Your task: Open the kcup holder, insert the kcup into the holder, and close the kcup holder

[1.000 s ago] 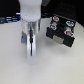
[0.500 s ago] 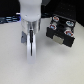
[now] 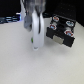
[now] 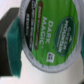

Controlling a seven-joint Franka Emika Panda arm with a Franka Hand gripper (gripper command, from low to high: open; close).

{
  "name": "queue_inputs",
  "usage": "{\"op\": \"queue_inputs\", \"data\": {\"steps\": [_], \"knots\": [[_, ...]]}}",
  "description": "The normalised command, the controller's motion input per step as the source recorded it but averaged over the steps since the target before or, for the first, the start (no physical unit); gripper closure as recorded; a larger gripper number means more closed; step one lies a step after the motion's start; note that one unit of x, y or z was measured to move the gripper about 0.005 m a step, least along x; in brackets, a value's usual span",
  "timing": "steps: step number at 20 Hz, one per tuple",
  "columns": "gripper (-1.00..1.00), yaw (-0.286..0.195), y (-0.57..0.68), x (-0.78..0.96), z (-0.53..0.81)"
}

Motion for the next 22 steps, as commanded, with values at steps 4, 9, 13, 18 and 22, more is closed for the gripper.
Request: {"op": "queue_inputs", "data": {"steps": [4,9,13,18,22], "knots": [[1.0,0.031,0.58,0.02,0.67],[1.0,0.022,0.65,0.01,0.52],[1.0,0.013,0.68,0.01,0.47],[1.0,0.014,0.68,0.03,0.35],[1.0,0.02,0.67,0.06,0.26]]}}
